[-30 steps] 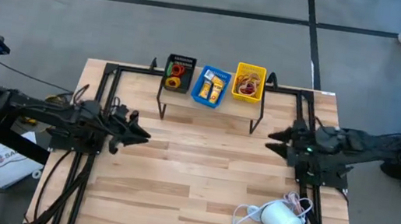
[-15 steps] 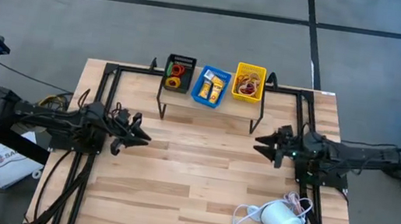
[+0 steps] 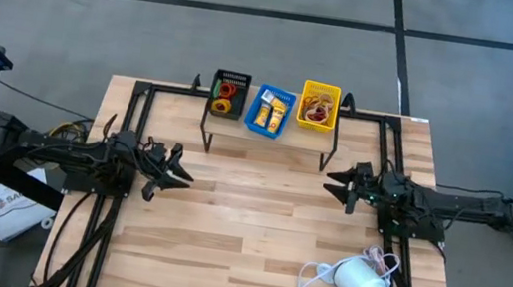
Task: Pick & Place Office Desk Supplies
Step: Return to Home Position
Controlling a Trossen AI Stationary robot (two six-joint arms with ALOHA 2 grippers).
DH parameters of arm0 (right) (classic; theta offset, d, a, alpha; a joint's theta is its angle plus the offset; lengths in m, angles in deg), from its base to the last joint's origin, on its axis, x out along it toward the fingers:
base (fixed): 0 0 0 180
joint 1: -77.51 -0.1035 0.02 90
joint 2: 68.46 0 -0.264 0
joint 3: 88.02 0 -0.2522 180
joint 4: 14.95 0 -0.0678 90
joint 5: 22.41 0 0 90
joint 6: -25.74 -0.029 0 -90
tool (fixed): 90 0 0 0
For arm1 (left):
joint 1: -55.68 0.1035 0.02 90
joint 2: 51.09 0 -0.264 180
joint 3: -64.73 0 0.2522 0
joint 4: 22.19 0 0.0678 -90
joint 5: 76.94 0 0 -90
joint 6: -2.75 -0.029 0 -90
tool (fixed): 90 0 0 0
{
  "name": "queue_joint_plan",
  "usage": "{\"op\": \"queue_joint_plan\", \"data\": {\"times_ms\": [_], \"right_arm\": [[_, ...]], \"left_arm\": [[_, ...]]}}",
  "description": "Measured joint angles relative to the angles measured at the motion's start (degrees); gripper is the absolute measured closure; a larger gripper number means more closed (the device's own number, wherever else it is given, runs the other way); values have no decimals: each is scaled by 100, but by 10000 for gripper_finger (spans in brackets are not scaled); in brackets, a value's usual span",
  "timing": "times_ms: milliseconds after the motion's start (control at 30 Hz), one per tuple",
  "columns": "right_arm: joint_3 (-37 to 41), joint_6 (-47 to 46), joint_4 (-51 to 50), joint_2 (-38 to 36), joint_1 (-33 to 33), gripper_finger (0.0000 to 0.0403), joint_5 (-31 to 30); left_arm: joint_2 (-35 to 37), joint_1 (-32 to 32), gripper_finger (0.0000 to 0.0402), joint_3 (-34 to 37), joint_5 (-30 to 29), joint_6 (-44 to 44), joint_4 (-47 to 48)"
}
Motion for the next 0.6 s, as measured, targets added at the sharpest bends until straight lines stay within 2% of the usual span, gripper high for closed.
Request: {"op": "queue_joint_plan", "data": {"times_ms": [333, 467, 533, 600], "right_arm": [[2, 1311, 568, -13, 309, 154, -22], [2, 1523, 381, -12, 449, 154, 32], [2, 1772, 142, -13, 468, 154, 166], [4, 1805, 71, -12, 444, 154, 163]], "left_arm": [[10, 0, 307, 0, 161, -890, -215], [18, -8, 307, 0, 167, -1054, 496], [15, -84, 307, 1, 409, -1049, 965], [20, -332, 307, 2, 607, -999, 886]]}}
